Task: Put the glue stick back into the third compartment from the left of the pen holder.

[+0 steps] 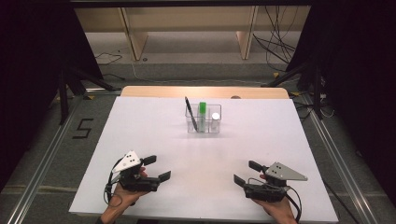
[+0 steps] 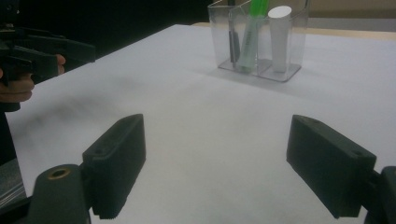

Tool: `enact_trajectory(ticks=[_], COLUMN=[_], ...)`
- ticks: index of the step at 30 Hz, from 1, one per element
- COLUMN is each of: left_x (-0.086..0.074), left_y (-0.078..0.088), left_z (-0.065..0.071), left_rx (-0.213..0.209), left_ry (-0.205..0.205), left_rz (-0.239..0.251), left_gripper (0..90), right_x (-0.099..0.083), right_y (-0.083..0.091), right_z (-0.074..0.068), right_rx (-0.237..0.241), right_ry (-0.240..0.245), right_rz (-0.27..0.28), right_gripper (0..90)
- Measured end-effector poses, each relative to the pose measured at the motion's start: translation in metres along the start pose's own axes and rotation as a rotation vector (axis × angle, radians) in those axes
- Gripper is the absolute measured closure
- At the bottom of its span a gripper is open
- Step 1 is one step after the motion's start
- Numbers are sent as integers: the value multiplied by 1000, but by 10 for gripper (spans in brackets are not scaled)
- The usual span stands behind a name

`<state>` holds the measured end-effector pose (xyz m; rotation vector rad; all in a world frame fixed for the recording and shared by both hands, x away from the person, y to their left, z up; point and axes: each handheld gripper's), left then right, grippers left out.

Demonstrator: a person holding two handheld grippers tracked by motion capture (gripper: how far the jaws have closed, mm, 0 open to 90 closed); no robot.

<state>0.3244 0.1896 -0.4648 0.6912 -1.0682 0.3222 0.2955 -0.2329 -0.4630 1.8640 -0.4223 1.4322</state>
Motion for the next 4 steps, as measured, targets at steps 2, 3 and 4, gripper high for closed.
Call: enact_trajectory(ticks=[2,3,4], left_x=[0,0,0], left_y=[0,0,0], left_z=[0,0,0], left_rx=[0,0,-1], left_ry=[1,1,1], left_rz=[0,0,0], left_gripper=[112,112,112], right_x=[0,0,0], right_y=[0,0,0], right_z=[0,0,0], right_rx=[-1,-1,-2], right_ry=[-2,-3,-2], right_rz=[-2,-1,-2], right_gripper=[207,207,206])
Point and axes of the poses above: each handheld gripper's, and its own axes: y roughly backward along the jaws, x roughly out of its top, z roughly to its right, and after that the axes turned 4 degrees about y, right-handed
